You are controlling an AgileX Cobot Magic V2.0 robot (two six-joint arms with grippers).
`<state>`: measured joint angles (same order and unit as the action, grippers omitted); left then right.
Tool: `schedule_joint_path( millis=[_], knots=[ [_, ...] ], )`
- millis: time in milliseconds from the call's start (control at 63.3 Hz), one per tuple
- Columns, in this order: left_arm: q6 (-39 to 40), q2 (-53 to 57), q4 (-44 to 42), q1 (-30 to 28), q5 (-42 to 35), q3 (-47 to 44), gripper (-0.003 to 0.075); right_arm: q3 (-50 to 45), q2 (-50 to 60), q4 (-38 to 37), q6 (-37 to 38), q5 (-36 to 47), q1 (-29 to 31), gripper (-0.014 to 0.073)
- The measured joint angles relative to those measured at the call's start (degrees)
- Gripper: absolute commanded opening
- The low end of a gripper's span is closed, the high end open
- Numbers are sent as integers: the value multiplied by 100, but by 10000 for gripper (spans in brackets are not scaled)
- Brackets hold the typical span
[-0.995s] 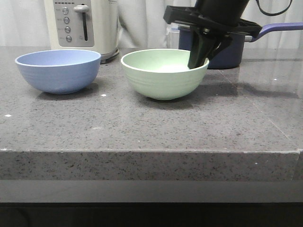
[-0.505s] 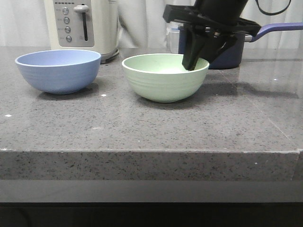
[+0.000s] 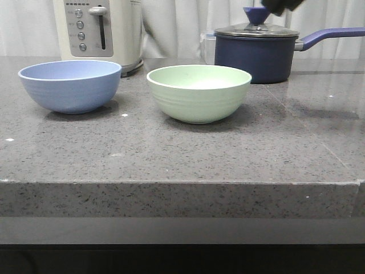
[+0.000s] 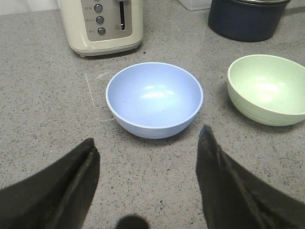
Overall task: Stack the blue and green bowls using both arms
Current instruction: 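Open the right gripper and raise it away from the green bowl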
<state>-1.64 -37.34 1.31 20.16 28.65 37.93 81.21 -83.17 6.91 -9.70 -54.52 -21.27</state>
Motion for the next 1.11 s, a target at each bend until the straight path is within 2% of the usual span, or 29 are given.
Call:
schedule_joint_path(
  millis=[126,347,537,663,1106],
  knots=[
    [0,0,0,0,0,0,440,-710,404,-35,-423,78,0,181],
    [0,0,0,0,0,0,440,-1692,514,70,-1091,793,0,-68],
    [0,0,0,0,0,0,440,-2314,514,388,-1199,1821,0,-60],
    [0,0,0,0,0,0,440,-2447,425,709,-1224,2206,0,-60],
    [0,0,0,0,-14,0,440,-2455,-57,1222,-1372,2472,-9,-60]
  ],
)
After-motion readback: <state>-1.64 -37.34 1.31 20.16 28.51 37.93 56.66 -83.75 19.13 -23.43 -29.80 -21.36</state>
